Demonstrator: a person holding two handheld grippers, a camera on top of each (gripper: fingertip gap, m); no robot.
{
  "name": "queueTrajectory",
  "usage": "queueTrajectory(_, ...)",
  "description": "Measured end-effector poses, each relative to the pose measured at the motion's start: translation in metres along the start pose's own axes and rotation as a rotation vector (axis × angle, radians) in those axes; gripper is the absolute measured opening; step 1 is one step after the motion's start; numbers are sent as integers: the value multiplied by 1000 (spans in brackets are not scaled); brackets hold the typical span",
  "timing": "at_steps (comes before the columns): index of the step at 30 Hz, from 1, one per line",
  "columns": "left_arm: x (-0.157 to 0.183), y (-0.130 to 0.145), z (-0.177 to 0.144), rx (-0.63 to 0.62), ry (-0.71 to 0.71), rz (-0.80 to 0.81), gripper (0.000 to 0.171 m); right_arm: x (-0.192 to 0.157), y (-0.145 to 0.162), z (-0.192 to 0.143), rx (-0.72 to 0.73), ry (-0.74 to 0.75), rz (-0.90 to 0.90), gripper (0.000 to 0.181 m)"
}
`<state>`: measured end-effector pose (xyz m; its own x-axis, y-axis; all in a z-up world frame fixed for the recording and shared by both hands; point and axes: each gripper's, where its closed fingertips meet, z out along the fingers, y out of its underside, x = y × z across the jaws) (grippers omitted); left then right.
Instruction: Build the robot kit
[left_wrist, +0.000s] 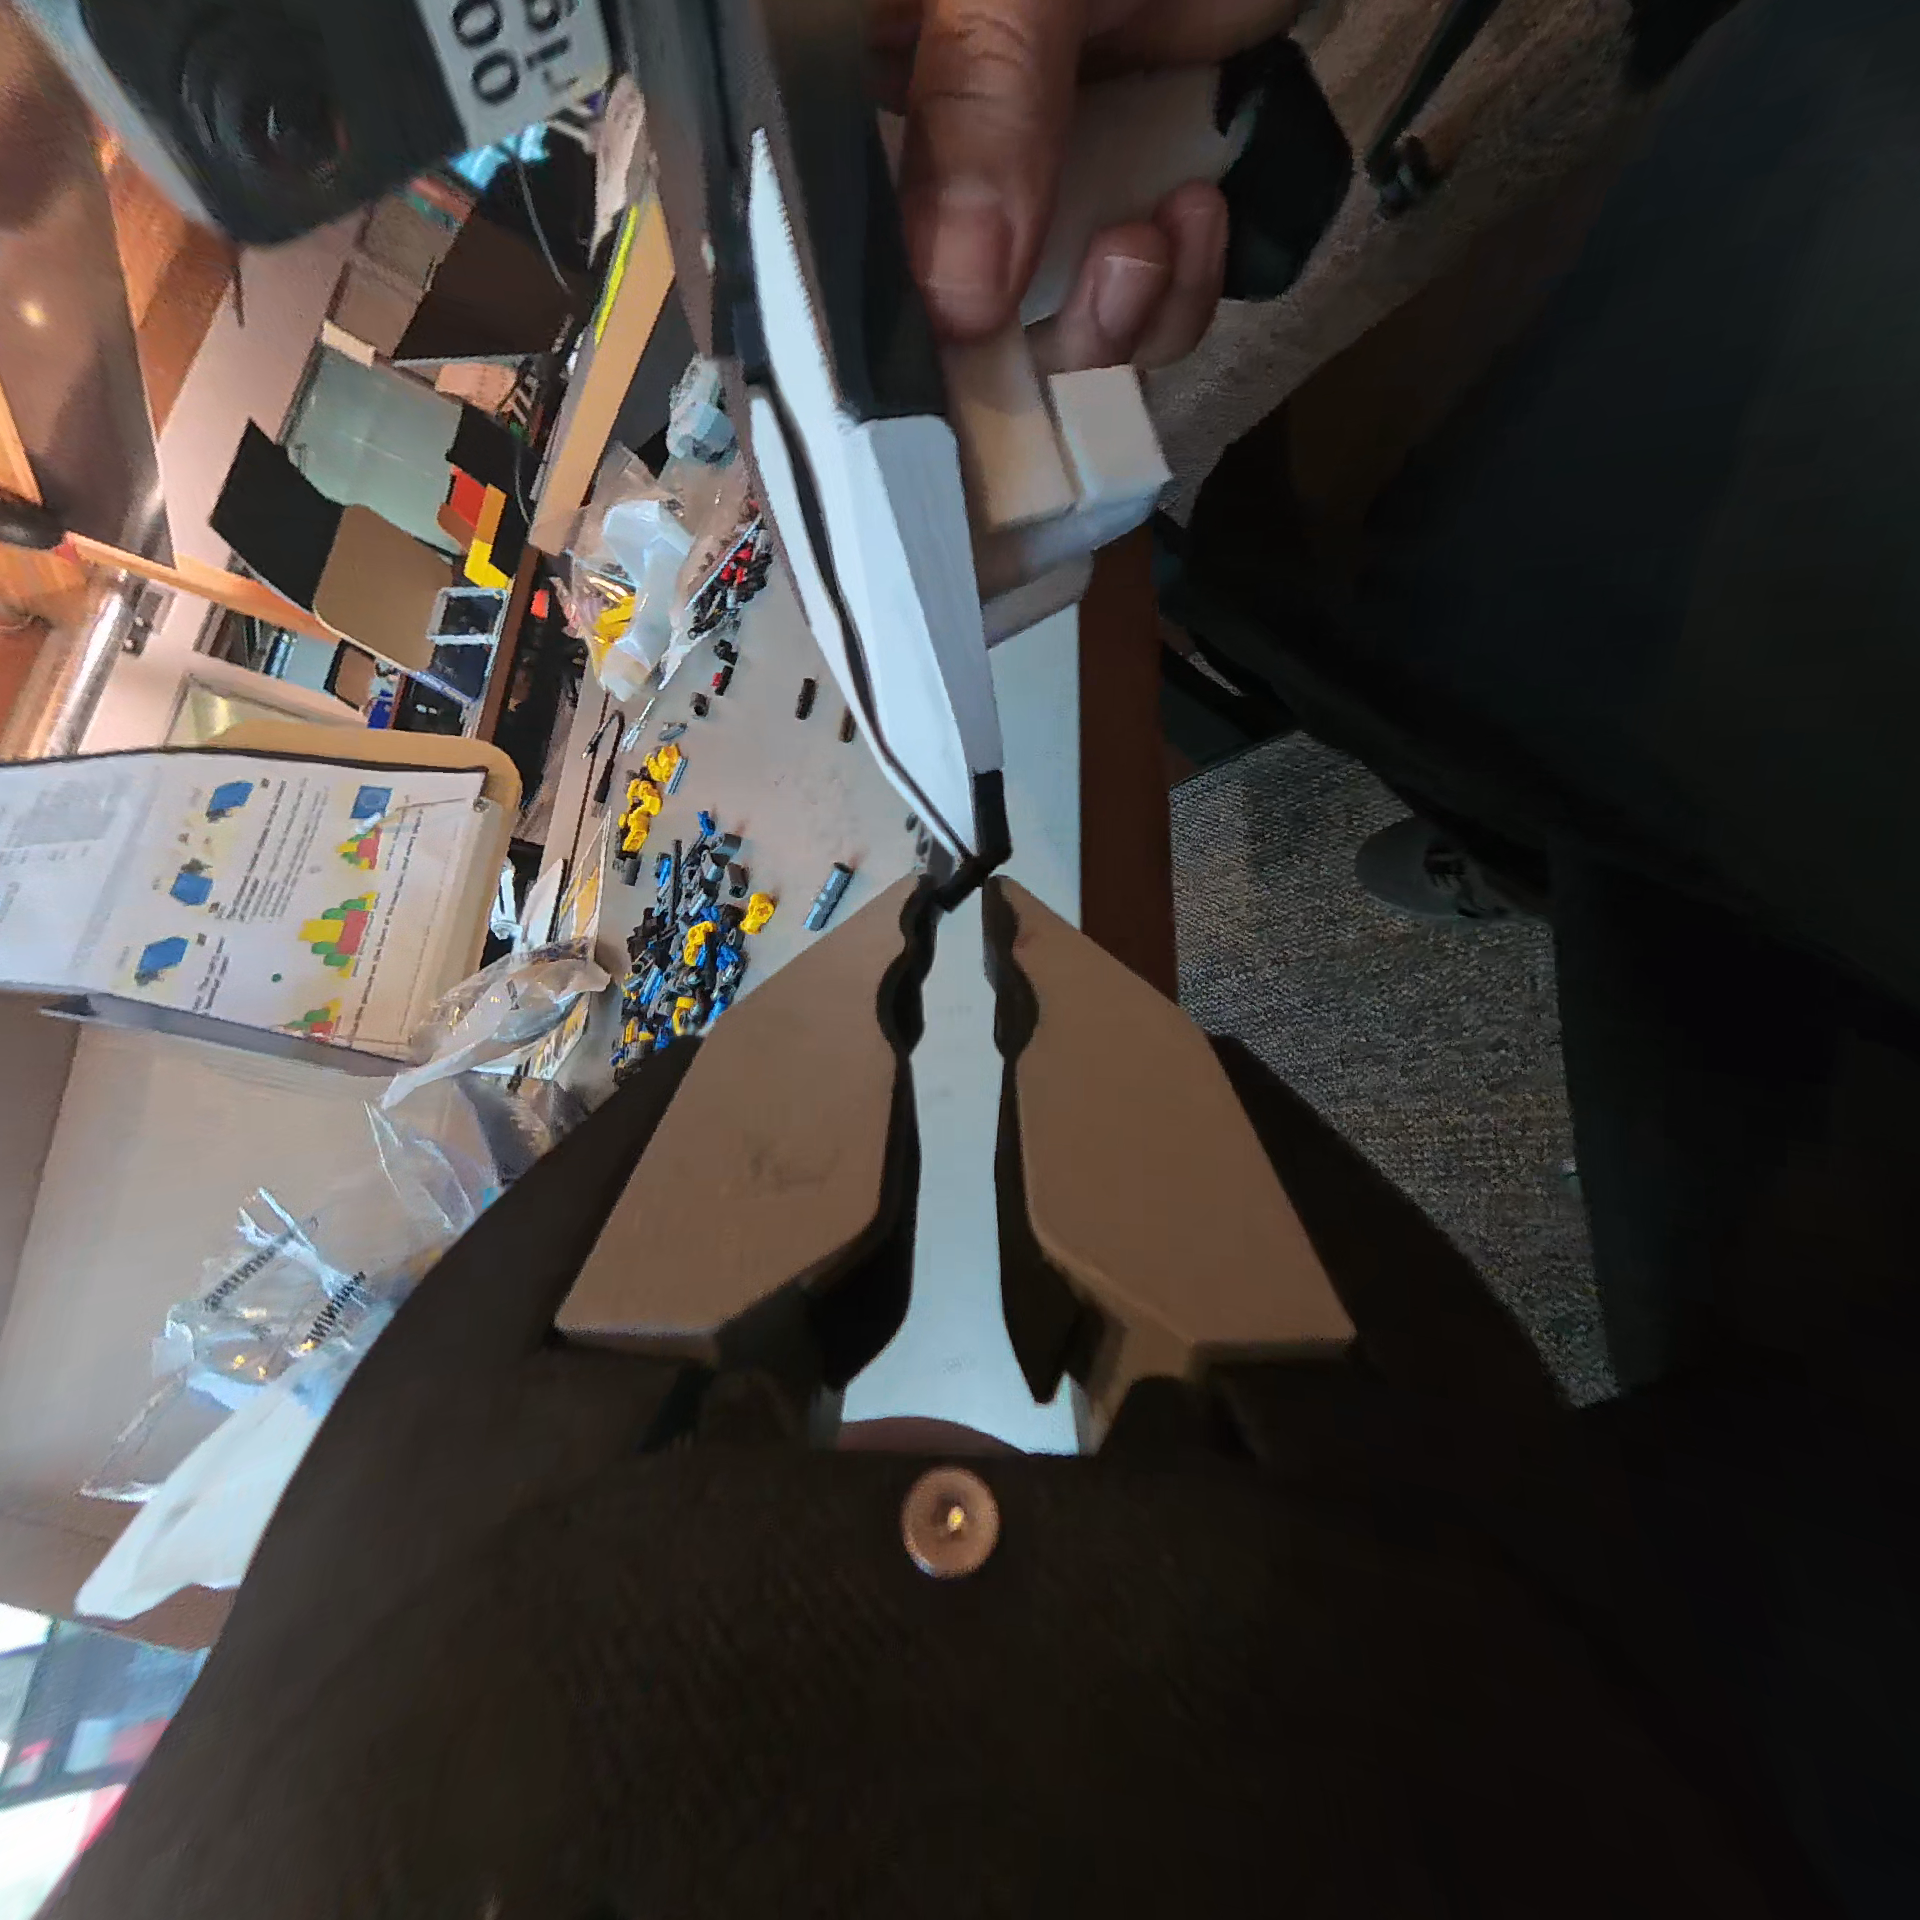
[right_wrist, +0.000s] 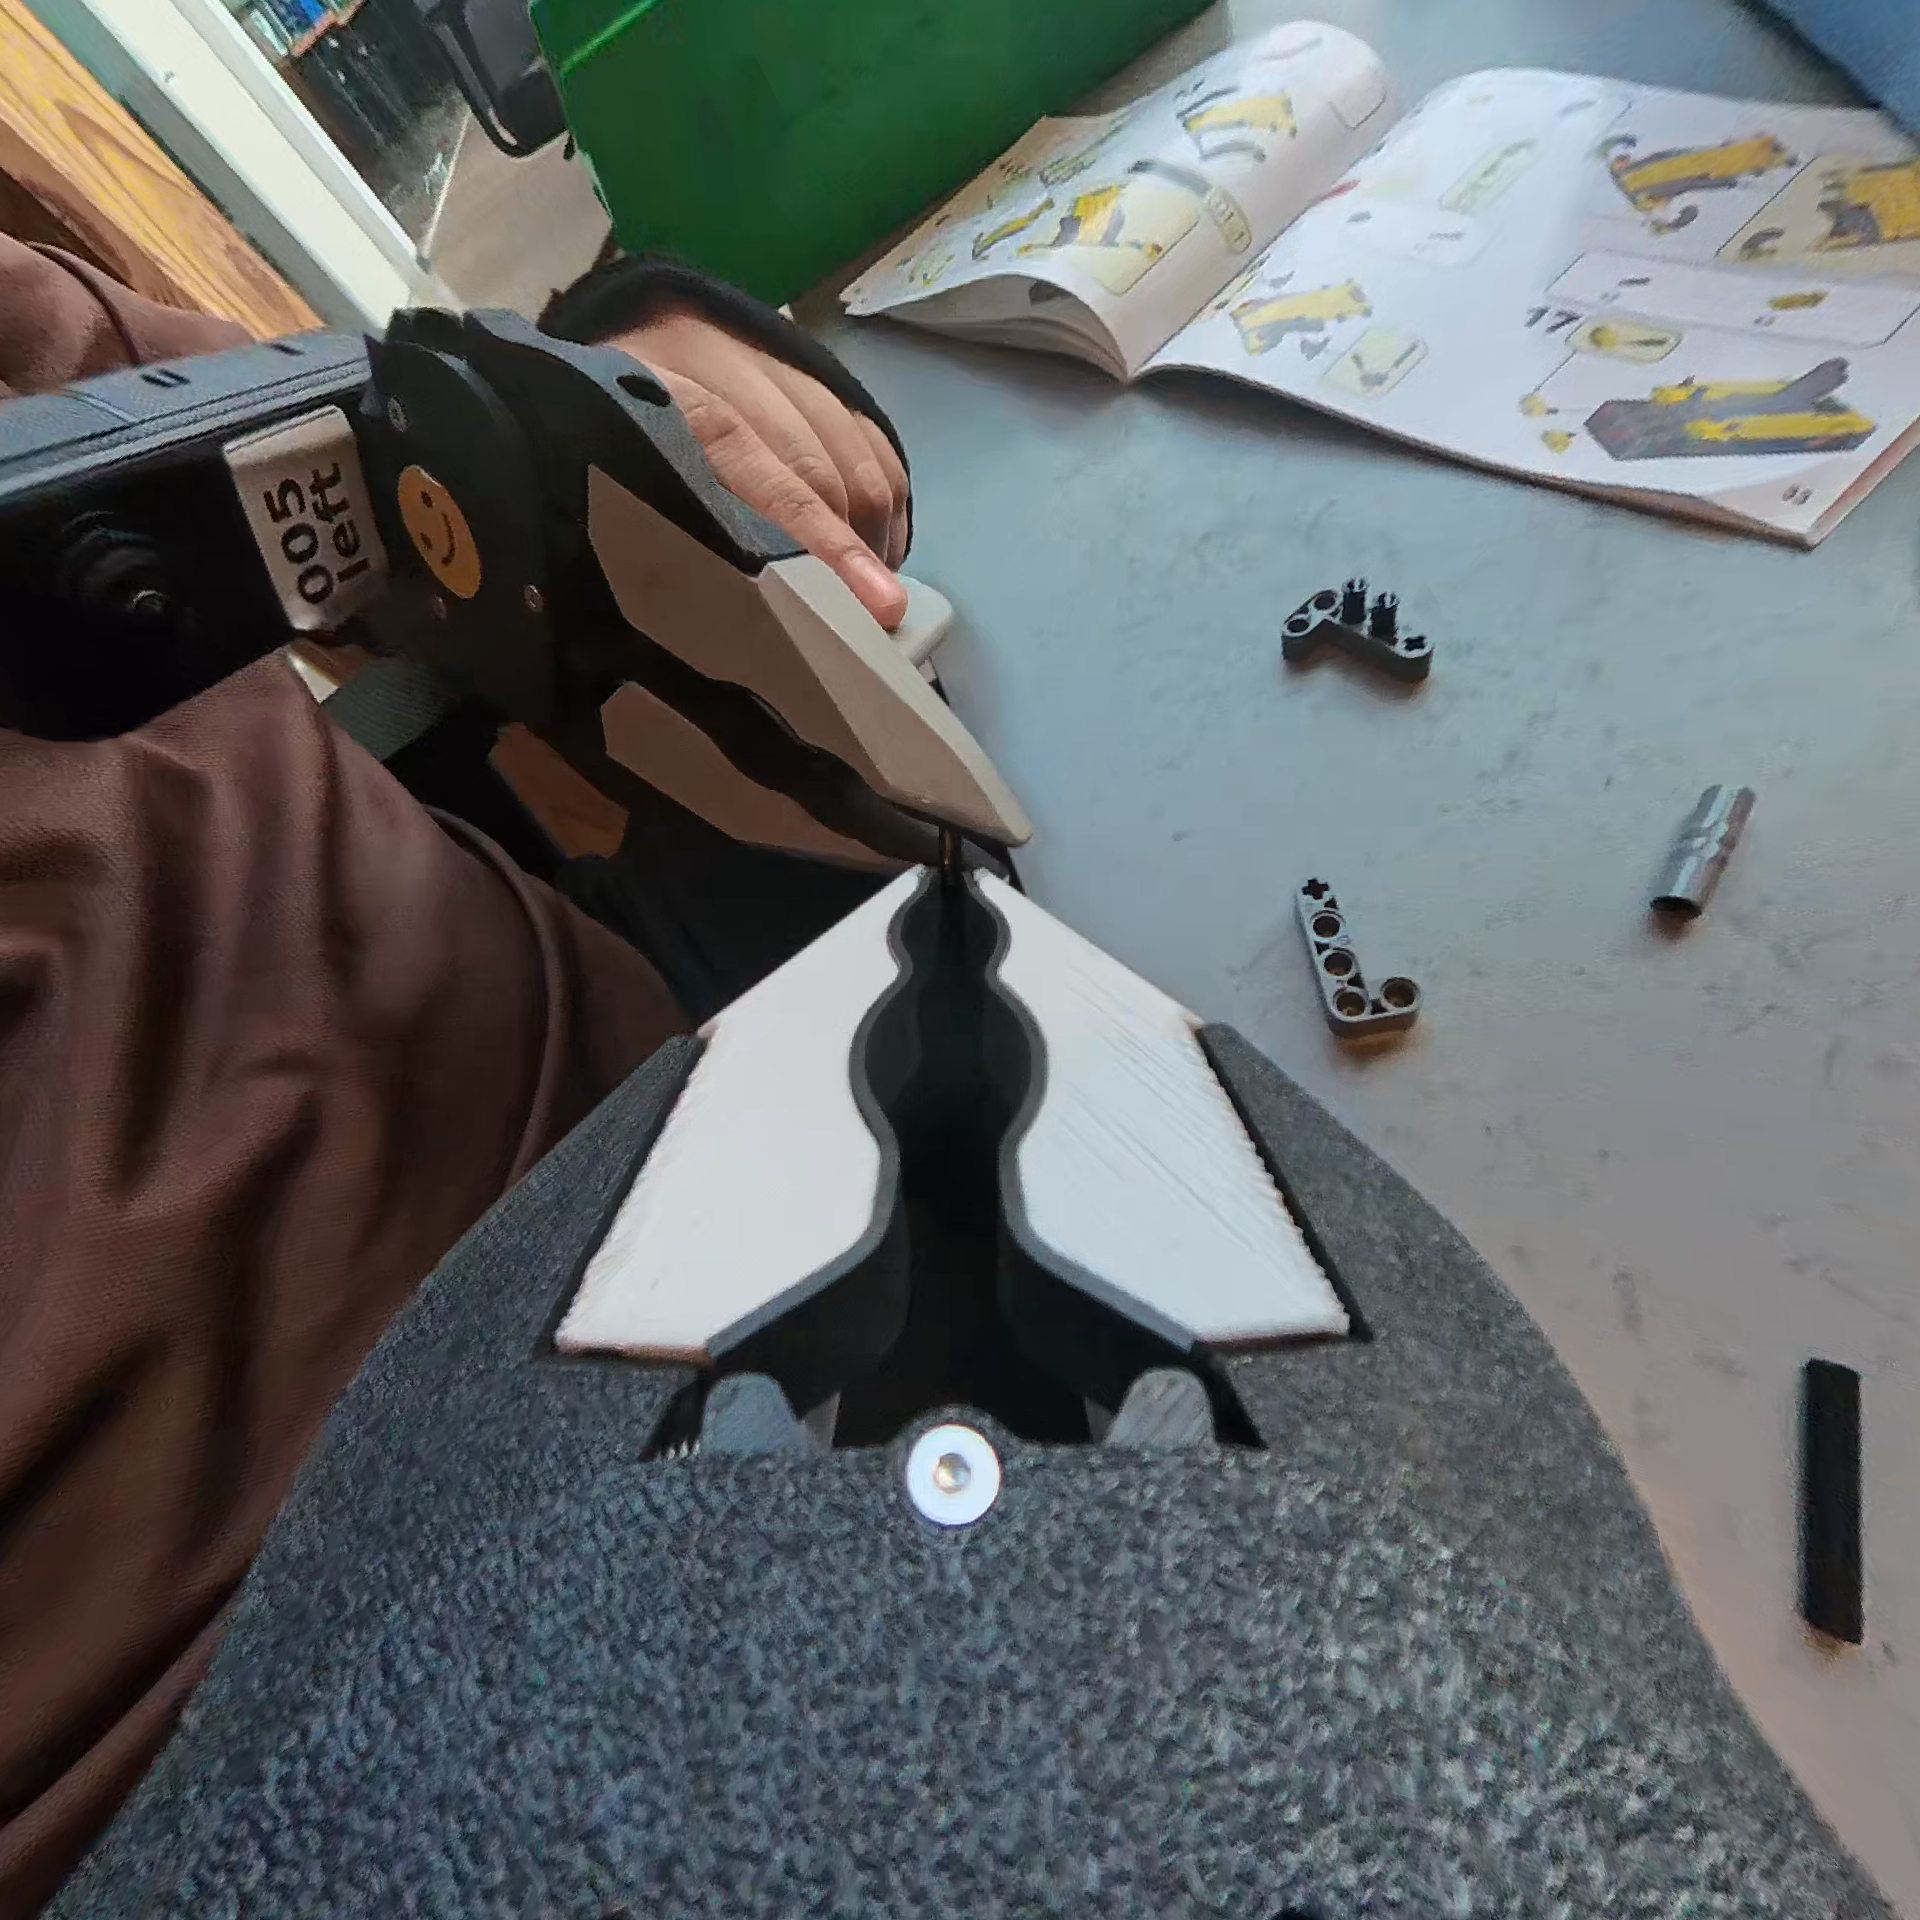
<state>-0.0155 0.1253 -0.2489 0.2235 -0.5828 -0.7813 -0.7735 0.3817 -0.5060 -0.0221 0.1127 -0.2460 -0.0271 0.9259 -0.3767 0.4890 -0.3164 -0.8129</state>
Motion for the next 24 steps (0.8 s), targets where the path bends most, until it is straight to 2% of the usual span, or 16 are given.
queueTrajectory(5, -7, 5, 2, 3, 17, -183, 4, 9, -17, -8, 93, 104, -94, 6)
queueTrajectory(9, -16, 10, 2, -11, 0, -255, 1, 16, -21, -14, 123, 155, -129, 10)
queueTrajectory(12, -17, 15, 4, -42, -8, -264, 1, 19, -24, -11, 143, 158, -95, 0)
queueTrajectory(14, -18, 23, 7, -95, -15, -265, 1, 32, -22, -10, 123, 224, -86, 0)
queueTrajectory(19, -16, 37, 10, -171, -6, -270, 1, 35, -16, -8, 94, 245, -108, 1)
queueTrajectory(24, -15, 36, 10, -165, 3, -267, 1, 30, -16, -3, 88, 243, -149, 8)
